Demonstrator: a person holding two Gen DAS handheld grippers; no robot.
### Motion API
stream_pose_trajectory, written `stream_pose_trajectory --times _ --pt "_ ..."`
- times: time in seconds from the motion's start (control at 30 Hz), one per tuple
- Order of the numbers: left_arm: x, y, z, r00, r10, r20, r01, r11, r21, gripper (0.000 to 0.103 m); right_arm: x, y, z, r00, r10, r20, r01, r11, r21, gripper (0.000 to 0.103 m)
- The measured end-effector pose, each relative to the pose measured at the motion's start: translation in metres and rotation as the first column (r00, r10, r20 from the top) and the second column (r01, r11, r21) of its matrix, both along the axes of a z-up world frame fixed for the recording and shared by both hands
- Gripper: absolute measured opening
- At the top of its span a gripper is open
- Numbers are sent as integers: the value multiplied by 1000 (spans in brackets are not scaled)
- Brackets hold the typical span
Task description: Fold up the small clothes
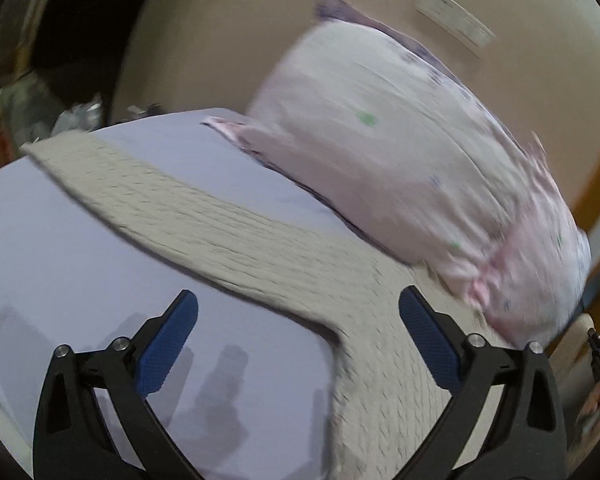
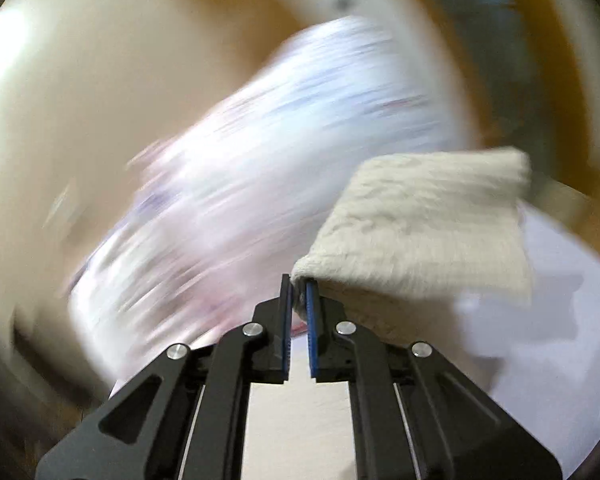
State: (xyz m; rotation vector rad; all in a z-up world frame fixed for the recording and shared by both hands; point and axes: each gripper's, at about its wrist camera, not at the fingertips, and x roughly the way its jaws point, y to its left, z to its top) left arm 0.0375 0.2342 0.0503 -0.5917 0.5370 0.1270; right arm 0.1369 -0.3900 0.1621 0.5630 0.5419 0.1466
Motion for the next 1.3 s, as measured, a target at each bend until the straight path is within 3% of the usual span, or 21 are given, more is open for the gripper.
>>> stream_pose_trajectory --times 0.07,0.1,0.2,0.23,0.27,0.33,0.37,0.5,0.6,0.67,0.83,0.97,1.03,1.1,1.13,1.2,1.23,1.3 --pt "0 16 -2 999 44 -4 -44 998 -44 92 12 71 -7 985 173 -19 -173 985 3 9" --pt "0 21 -3 998 57 -7 -57 997 -60 90 21 114 -20 956 287 -61 -287 958 16 14" --pt "-2 46 -8 995 102 -23 -104 985 -138 83 26 214 -63 820 517 -245 -526 850 30 37" --pt "-4 52 -10 993 111 -26 -114 982 -149 81 21 227 -70 797 545 -261 -553 832 46 42" --pt "-5 62 -12 991 129 -35 -133 978 -160 79 16 230 -71 795 551 -252 -558 828 52 48" --pt "-7 79 -16 985 162 -51 -168 972 -162 75 6 215 -69 836 503 -219 -510 860 27 67" --pt "-8 92 -19 980 190 -63 -198 967 -161 71 -2 208 -65 852 479 -212 -486 874 20 68" --pt "-2 137 -34 955 273 -112 -292 929 -227 57 -9 149 -61 903 363 -229 -364 931 39 70" --pt "-2 171 -50 928 339 -153 -371 868 -329 54 -11 115 -65 922 296 -249 -298 954 30 70" --pt "-2 189 -60 915 373 -155 -404 831 -383 44 -10 102 -68 930 262 -258 -264 964 27 71" --pt "7 216 -69 904 395 -162 -424 794 -435 28 -11 79 -74 946 209 -247 -208 978 34 75" --pt "13 233 -78 897 403 -179 -438 766 -471 9 -19 69 -75 949 198 -246 -195 980 35 75" --pt "17 227 -70 896 400 -191 -443 789 -426 7 -24 63 -74 950 191 -247 -191 981 24 75" --pt "24 210 -49 917 372 -146 -400 843 -361 7 -28 56 -72 954 175 -245 -180 984 2 75" --pt "32 190 -28 942 322 -92 -334 886 -320 7 -29 52 -71 956 165 -242 -171 985 -4 75" --pt "47 155 2 974 226 -16 -222 936 -273 7 -33 41 -70 961 144 -237 -150 989 -6 76" --pt "60 119 26 991 130 41 -117 967 -226 7 -35 36 -70 963 136 -234 -141 990 -3 76" --pt "80 48 57 991 -48 124 67 986 -155 6 -40 26 -68 967 117 -227 -119 993 4 76"
